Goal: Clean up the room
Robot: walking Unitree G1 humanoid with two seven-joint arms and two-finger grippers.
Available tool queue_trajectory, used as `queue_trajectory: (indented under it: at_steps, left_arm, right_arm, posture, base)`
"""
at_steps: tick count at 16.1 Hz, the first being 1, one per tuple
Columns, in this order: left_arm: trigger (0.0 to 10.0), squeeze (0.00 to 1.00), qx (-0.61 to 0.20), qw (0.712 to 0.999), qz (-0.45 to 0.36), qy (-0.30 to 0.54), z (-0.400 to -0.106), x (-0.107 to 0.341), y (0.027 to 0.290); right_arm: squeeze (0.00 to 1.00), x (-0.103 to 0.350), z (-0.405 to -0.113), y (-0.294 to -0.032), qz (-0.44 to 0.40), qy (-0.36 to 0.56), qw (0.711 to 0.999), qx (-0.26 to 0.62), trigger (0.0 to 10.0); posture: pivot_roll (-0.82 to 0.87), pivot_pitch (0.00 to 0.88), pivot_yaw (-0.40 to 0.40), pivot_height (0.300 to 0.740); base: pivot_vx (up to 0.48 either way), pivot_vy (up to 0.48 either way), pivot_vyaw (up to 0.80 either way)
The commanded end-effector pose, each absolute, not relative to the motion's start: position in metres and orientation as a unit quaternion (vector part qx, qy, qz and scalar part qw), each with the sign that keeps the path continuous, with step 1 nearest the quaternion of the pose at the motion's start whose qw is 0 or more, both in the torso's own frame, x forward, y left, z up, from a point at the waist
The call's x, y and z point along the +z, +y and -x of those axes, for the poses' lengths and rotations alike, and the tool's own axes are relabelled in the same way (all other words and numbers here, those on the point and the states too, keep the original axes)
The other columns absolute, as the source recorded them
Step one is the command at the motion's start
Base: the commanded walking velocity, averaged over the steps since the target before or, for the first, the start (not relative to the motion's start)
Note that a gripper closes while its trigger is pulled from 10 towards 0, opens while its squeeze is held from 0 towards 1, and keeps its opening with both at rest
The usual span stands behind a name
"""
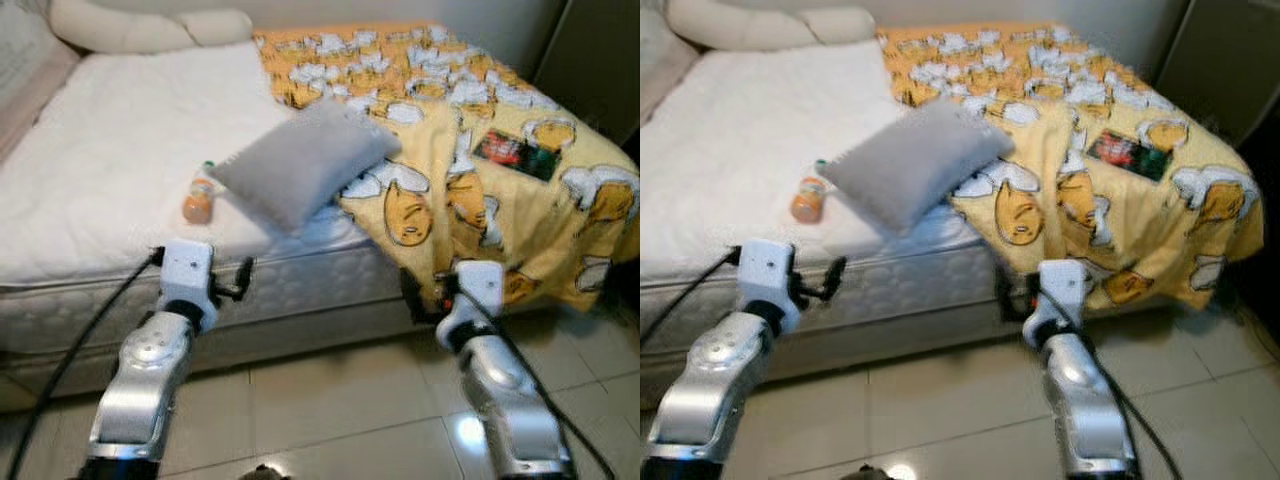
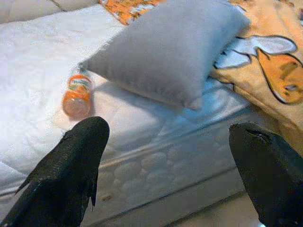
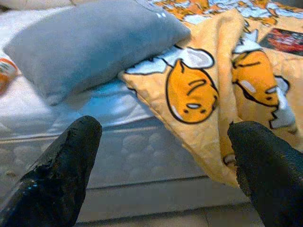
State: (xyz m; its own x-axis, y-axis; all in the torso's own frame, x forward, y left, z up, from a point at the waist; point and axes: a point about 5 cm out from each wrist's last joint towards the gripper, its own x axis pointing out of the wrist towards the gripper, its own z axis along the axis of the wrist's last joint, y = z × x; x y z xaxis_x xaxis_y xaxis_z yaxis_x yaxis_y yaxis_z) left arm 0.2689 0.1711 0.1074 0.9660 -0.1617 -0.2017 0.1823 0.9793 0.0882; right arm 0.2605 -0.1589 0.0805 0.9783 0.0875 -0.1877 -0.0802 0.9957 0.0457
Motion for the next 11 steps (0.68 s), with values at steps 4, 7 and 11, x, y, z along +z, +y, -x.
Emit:
queue_trajectory:
  at_steps: [4, 7, 11]
  left_arm:
    - [10.0, 0.00, -0.076, 0.992, -0.057, 0.087, -0.2732, 0.1125, 0.1753]
    - [10.0, 0.00, -0.066, 0.993, -0.053, 0.079, -0.2752, 0.1150, 0.1763]
    - [10.0, 0.00, -0.066, 0.993, -0.058, 0.078, -0.2751, 0.1148, 0.1764]
  right_arm:
    - [0.00, 0.0810, -0.2649, -0.1570, -0.001, 0.092, 0.995, 0.038, 10.0]
    - [0.00, 0.0824, -0.2675, -0.1577, 0.026, 0.088, 0.995, 0.045, 10.0]
    - [0.00, 0.0823, -0.2709, -0.1548, 0.026, 0.089, 0.994, 0.056, 10.0]
  posture:
    - [0.02, 0.000, 0.042, 0.740]
    - [0.03, 0.000, 0.039, 0.740]
    - [0.03, 0.000, 0.031, 0.740]
  base:
    - [0.000, 0.062, 0.00]
    - [0.000, 0.000, 0.00]
    - [0.219, 0.000, 0.72]
